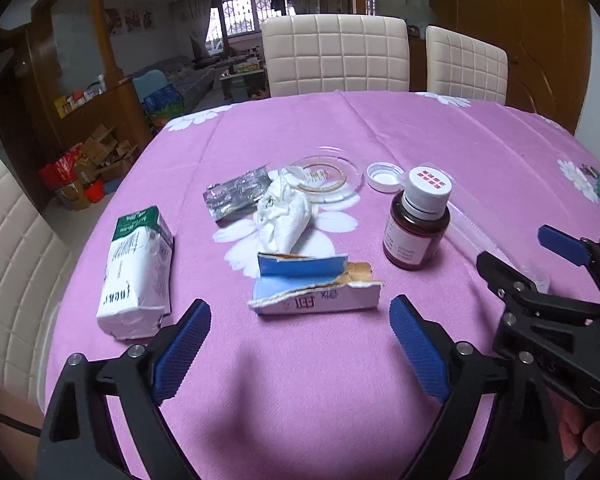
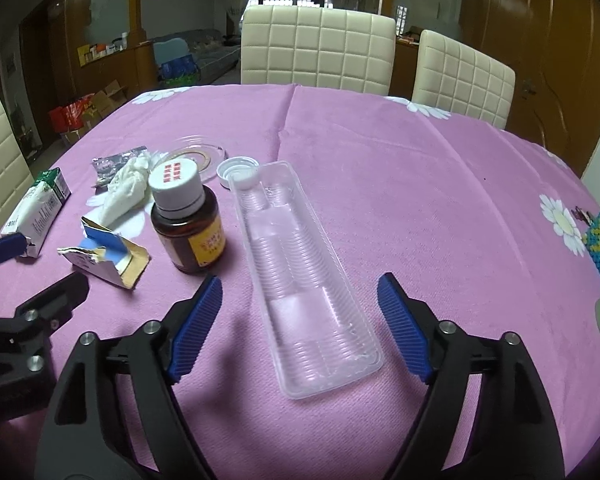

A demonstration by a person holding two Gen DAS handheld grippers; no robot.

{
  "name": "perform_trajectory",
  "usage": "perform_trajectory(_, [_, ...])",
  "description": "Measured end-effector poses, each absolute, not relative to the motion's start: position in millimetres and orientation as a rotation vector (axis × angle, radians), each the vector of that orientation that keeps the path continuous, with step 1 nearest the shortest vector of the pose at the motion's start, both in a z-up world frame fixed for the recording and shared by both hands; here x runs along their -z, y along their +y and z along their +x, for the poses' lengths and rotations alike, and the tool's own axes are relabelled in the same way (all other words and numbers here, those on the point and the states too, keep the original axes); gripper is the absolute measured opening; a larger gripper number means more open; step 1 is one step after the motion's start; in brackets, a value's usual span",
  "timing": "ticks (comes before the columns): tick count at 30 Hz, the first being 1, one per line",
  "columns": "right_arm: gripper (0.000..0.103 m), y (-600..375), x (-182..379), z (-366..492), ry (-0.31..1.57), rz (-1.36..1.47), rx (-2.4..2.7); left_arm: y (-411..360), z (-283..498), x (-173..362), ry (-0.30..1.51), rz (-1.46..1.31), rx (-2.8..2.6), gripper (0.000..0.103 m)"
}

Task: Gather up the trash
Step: 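Grasp the clear plastic tray with the right tool while the left grasps the torn blue box, then carry the tray and torn box to the clear bin and release both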

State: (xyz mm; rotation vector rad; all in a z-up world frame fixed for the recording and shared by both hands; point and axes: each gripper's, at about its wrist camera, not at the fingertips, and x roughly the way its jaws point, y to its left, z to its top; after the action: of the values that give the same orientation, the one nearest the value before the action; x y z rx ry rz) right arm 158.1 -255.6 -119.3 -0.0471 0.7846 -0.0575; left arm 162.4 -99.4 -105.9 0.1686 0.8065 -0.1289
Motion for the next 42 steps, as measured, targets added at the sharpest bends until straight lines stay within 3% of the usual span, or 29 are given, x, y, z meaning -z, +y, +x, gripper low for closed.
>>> perform_trajectory(3, [0.087,-257,123,162,0.788,-0.054,0.051,-101,171,112,0.821,0.173,0.133,0.089])
perform_trajectory(10, [0.087,-268,135,177,0.870,0.006,0.032,-102,192,136,0.914,0.171,0.124,0.089])
perform_trajectory(11, [0.084,-268,135,178,0.875,0.013,0.031,-102,193,137,0.917,0.165,0.126,0.090])
perform_trajectory(15, [0.059,-271,140,182,0.903,0.036,0.031,-99,193,138,0.915,0.154,0.122,0.090])
perform_trajectory(16, [0.057,-271,139,181,0.898,0.036,0.025,-99,193,138,0.911,0.150,0.125,0.090])
perform_trajectory(17, [0.047,-269,139,180,0.894,0.032,0.021,-98,192,136,0.904,0.143,0.133,0.089])
perform_trajectory(18, [0.048,-269,138,180,0.892,0.030,0.023,-97,190,135,0.894,0.138,0.134,0.087])
perform_trajectory(23, [0.045,-266,136,174,0.870,0.029,0.040,-95,186,132,0.890,0.134,0.140,0.037])
perform_trajectory(26, [0.045,-264,132,170,0.860,0.022,0.048,-92,185,130,0.894,0.124,0.149,0.018])
perform_trajectory(32, [0.045,-260,121,160,0.832,0.031,0.059,-83,174,125,0.872,0.106,0.174,0.007])
perform_trajectory(42, [0.045,-246,100,145,0.768,0.021,0.083,-67,147,98,0.769,0.109,0.188,0.005])
